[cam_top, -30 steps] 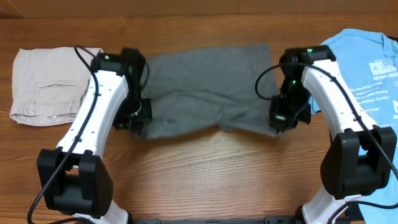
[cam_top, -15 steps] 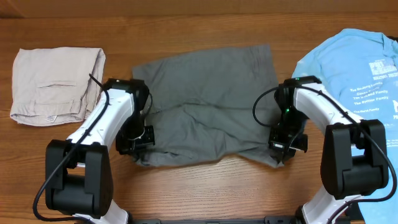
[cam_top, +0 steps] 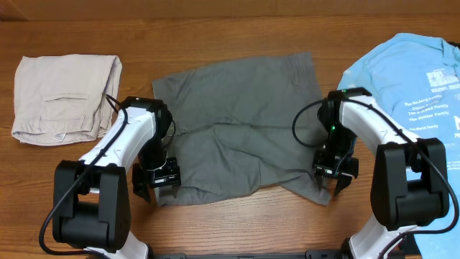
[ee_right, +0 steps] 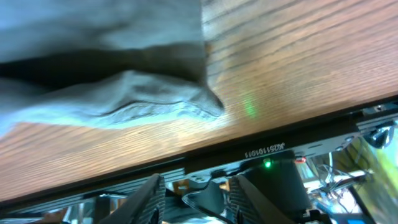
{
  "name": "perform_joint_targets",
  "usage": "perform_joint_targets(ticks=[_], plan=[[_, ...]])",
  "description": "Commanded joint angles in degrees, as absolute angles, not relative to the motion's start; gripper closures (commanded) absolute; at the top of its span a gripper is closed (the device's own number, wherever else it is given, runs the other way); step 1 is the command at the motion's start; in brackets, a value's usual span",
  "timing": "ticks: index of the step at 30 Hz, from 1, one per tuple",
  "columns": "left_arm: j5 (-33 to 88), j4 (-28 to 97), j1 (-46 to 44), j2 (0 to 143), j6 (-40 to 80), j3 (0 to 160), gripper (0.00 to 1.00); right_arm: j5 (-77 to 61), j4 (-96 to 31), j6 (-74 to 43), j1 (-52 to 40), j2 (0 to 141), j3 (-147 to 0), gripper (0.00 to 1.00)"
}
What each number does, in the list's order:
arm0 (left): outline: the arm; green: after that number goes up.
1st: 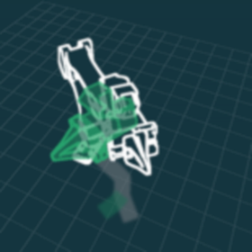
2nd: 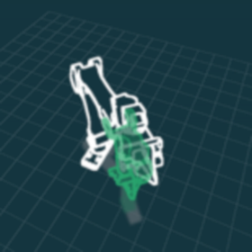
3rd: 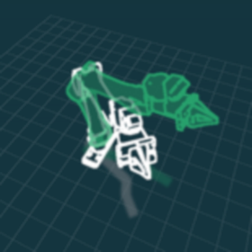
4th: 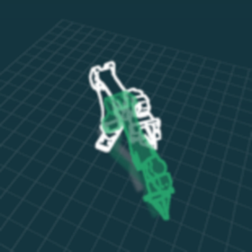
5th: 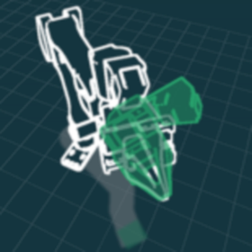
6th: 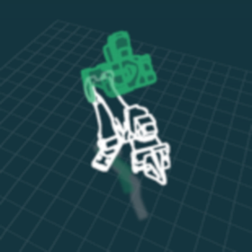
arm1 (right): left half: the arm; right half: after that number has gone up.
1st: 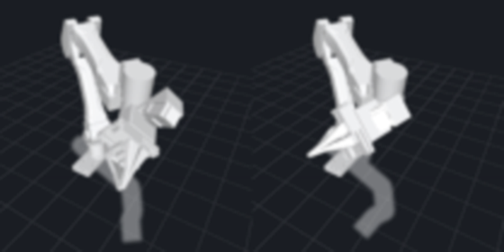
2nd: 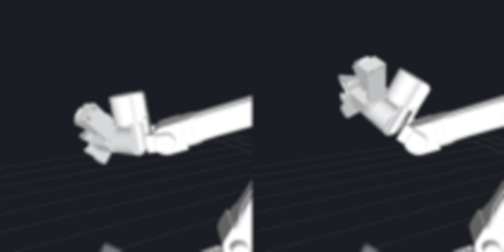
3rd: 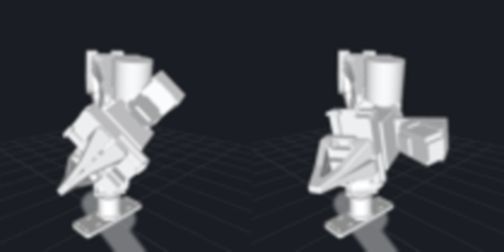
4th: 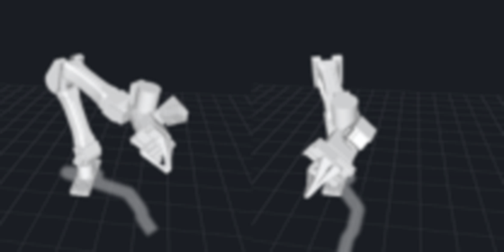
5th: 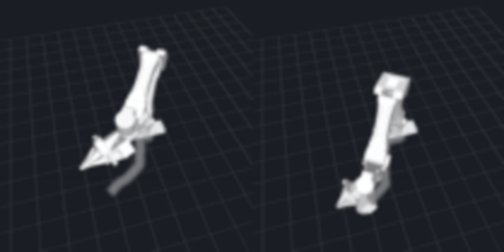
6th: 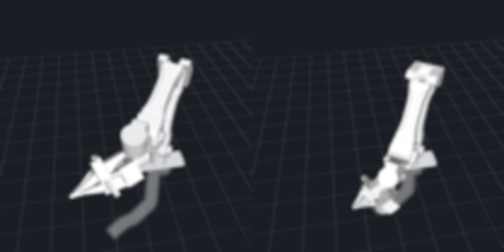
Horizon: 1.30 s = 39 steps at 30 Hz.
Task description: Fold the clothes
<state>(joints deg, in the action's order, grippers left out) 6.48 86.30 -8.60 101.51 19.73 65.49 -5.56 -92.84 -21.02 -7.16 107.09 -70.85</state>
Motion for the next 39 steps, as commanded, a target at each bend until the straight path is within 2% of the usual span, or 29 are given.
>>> perform_joint_targets(ticks=[1,4,5,6,7,8,10,11,12,13,29,39], plan=[[7.57,88.18,-8.34,101.86,20.21,72.38,0.35,-5.23,-94.76,-21.23,-7.01,105.65,-79.40,0.59],[7.55,90.06,-8.34,101.86,20.18,79.64,0.38,-5.21,-97.01,-20.08,-7.01,105.65,-85.76,0.57],[7.53,89.78,-8.34,101.86,20.18,82.17,0.43,-5.19,-97.14,-19.57,-7.01,105.65,-87.85,0.55],[7.53,88.44,-8.34,101.86,20.18,84.90,0.74,-5.17,-96.62,-19.51,-7.01,105.65,-90.13,0.50],[7.51,86.24,-8.34,101.86,20.16,86.89,0.96,-5.17,-95.79,-19.53,-7.01,105.65,-91.29,0.47],[7.05,83.42,-8.34,101.86,20.14,88.40,0.96,-5.17,-94.43,-19.53,-7.01,105.65,-92.31,0.39],[4.75,77.30,-8.34,101.86,20.16,89.80,0.96,-5.17,-91.09,-19.53,-7.01,105.65,-92.86,0.37],[3.16,73.43,-8.34,101.86,20.16,89.78,0.96,-5.17,-89.54,-19.53,-7.01,105.65,-92.86,0.30],[1.96,70.63,-8.34,101.93,20.14,89.67,0.96,-5.15,-87.94,-19.53,-7.01,105.67,-92.86,0.17],[0.80,67.81,-8.34,102.43,20.16,89.45,0.96,-5.17,-86.54,-19.53,-7.01,105.67,-92.84,0.00],[-3.53,51.44,-7.88,120.60,20.16,89.30,0.96,-5.19,-70.87,-19.53,-7.01,105.67,-92.84,0.00],[-4.93,38.06,-6.81,130.08,20.84,89.32,0.96,-5.17,-67.51,-19.53,-7.01,105.67,-92.84,0.00]])
